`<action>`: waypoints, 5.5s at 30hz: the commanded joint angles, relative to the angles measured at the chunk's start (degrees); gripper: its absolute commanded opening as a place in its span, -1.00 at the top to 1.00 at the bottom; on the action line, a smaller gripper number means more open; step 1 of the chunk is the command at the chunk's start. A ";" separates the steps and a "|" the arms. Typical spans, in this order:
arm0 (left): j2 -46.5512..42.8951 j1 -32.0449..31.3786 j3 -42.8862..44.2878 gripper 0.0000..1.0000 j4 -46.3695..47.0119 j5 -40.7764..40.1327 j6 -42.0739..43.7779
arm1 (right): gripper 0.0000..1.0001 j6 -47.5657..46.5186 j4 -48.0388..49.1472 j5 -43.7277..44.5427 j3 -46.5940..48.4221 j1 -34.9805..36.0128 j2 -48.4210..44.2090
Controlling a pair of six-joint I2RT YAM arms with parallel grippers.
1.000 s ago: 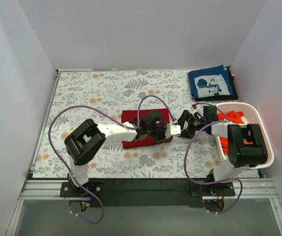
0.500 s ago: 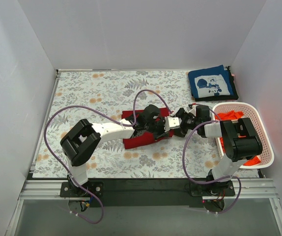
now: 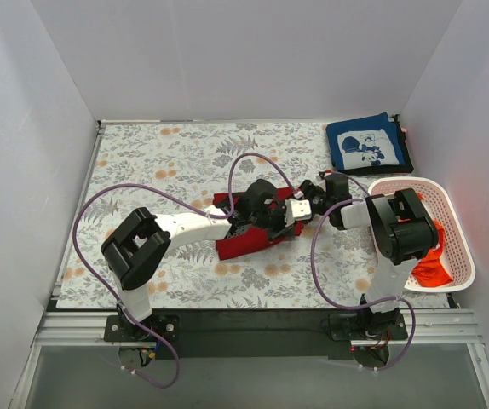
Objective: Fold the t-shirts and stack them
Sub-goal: Neatly place the folded tshirt to the corner
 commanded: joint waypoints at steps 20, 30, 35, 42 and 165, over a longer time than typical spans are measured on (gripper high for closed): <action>-11.15 11.79 -0.69 -0.58 -10.27 -1.20 -14.71 | 0.97 -48.19 -32.98 13.85 34.03 0.42 5.79; -14.14 13.47 -4.30 -0.67 -12.38 -7.62 -17.17 | 0.97 -62.89 -41.08 20.27 50.64 -3.97 9.92; -14.32 13.55 -5.00 -0.68 -12.04 -9.02 -17.52 | 0.97 -68.33 -43.98 21.07 58.02 -5.91 10.80; -13.62 13.73 -5.35 -0.68 -11.42 -9.38 -17.08 | 0.97 -73.26 -47.06 22.03 66.01 -7.40 12.91; -13.08 15.39 -1.22 -0.72 -25.48 -8.33 -14.09 | -0.59 -87.24 -41.09 20.98 83.88 -29.03 20.05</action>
